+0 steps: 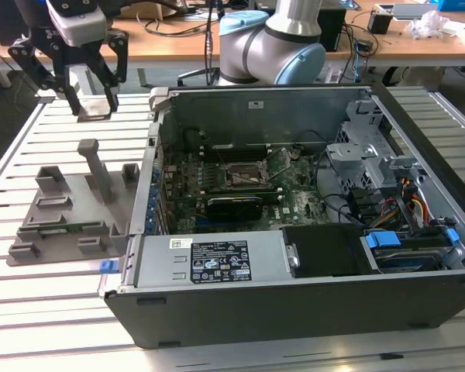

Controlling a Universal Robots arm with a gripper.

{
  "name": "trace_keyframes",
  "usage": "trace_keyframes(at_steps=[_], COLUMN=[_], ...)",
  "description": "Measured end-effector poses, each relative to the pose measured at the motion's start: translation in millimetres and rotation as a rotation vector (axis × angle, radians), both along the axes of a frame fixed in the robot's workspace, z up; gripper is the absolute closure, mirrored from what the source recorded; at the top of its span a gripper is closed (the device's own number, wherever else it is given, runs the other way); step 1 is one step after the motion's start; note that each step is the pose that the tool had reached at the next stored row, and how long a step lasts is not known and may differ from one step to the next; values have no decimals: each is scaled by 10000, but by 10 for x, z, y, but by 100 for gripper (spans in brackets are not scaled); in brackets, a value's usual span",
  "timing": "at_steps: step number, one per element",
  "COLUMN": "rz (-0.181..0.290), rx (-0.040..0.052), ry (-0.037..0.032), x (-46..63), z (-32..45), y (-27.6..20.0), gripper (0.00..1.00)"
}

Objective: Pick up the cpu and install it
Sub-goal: 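Pick up the cpu and move it towards the insertion slot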

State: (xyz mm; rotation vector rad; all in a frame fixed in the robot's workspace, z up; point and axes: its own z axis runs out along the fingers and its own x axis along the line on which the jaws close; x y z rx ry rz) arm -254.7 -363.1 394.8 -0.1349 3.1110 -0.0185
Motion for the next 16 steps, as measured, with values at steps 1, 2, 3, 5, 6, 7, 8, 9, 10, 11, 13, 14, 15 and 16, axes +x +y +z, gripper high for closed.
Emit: trace_keyframes(at_steps=[1,2,3,5,6,7,8,9,10,11,13,14,15,16], rz=[-1,-1,0,0,0,0,0,0,0,0,0,0,0,-1], rx=[-3,-4,-5,-7,-8,-9,-10,-12,-11,-12,-12,-12,-13,-13], ry=[0,-1,-1,0,1,0,0,0,0,0,-1,0,0,0], x=[35,56,69,100,118,132,156,174,188,205,244,266,298,333], z=[0,-1,-1,-1,-1,-1,-2,-2,-2,-2,-4,-4,-4,-4], y=[6,9,11,16,19,21,26,31,34,38,47,51,58,62], gripper=[45,45,45,45,45,45,45,45,45,45,45,45,45,45])
